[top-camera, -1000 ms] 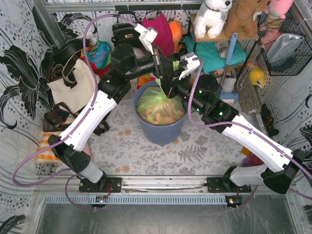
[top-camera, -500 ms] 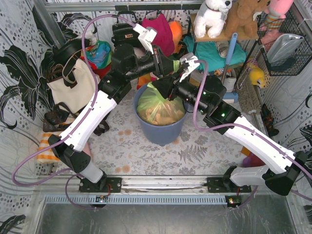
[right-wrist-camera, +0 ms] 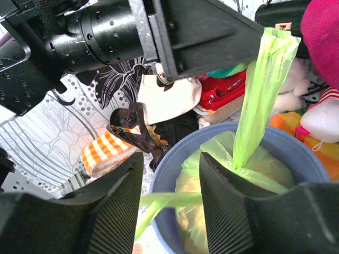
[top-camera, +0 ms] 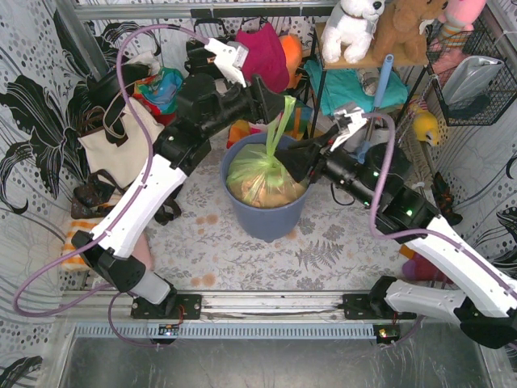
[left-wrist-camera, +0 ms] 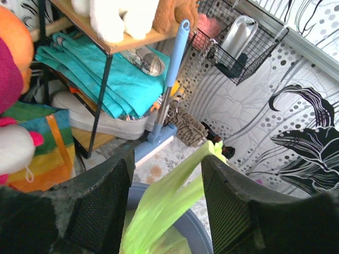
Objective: Tie the trash bag
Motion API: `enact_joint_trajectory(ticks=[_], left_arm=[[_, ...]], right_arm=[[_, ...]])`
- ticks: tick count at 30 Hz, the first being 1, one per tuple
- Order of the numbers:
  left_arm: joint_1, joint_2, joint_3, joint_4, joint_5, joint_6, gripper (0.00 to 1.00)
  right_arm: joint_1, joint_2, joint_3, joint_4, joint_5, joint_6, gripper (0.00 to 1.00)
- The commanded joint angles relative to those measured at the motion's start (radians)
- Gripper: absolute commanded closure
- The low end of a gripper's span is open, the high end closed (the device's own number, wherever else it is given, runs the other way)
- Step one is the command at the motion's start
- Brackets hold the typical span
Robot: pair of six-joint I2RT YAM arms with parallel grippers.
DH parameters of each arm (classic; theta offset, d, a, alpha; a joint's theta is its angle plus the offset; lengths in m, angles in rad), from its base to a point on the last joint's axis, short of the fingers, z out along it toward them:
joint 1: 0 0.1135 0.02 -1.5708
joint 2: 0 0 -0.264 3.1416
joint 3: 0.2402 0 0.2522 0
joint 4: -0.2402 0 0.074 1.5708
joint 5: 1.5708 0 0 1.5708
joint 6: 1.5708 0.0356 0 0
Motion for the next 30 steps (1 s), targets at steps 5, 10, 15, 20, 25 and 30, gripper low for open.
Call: enact_joint_trajectory(ticks=[5,10,15,20,25,30], left_arm=[[-0.002,-0.092,0.016,0.021,-0.153,0.088,0.35],[0.001,-0.167,-0.068,0.034,-0.288,0.119,0.32],[0.012,-0.255,-0.250,0.081,-0.542,0.143,0.29],[0.012,-0.357,-0.479,0.147,-0.768,0.148,0.07],[0.028,-0.433,-0.687,0.201,-0.927,0.126,0.00],[0.038,-0.447,-0.848,0.218,-1.070,0.103,0.02]], right_arm=[[-0.002,-0.085,0.051,-0.104,0.096,-0.017,0.40],[-0.002,-0.066,0.114,-0.235,0.304,-0.052,0.34],[-0.010,0.008,0.131,-0.327,0.555,-0.124,0.32],[-0.143,0.034,0.103,-0.371,0.597,-0.138,0.28],[-0.385,0.017,-0.010,-0.360,0.465,-0.102,0.23],[-0.607,0.044,-0.152,-0.320,0.292,-0.068,0.08]])
